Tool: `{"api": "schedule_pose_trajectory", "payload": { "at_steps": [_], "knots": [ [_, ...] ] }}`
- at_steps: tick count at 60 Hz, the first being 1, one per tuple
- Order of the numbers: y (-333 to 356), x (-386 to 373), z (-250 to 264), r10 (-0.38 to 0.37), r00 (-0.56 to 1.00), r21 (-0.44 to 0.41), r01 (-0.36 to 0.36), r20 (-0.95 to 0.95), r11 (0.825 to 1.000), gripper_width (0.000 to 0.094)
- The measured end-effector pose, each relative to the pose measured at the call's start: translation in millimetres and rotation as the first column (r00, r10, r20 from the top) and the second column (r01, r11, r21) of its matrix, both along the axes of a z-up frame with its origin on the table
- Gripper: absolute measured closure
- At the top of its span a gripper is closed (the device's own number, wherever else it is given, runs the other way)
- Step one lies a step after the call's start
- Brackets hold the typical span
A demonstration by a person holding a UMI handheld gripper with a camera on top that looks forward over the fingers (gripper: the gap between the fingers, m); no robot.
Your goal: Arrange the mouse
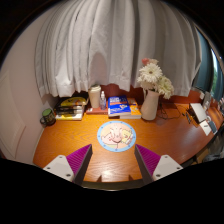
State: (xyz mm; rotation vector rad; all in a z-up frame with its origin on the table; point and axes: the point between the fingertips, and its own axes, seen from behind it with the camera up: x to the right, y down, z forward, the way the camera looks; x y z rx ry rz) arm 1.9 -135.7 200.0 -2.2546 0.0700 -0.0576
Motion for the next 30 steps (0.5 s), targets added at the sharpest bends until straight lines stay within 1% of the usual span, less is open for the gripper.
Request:
{"api": "schedule_pose_trajectory", "payload": {
  "at_steps": [8, 16, 21, 30],
  "knots": [
    [-25.5, -16.6, 15.1, 0.011, 1.0, 0.017, -0.011, 0.015, 1.0, 0.0083],
    [-42.1, -32.3, 28.1, 0.016, 1.0, 0.044, -0.016, -0.01, 0.999, 0.0081],
    [-50.6, -40.8, 30.8, 0.031, 0.999, 0.045, -0.031, -0.008, 0.999, 0.008],
    [-60.3, -47.1, 32.3, 0.033, 0.999, 0.055, -0.033, -0.005, 0.998, 0.0083]
  ]
}}
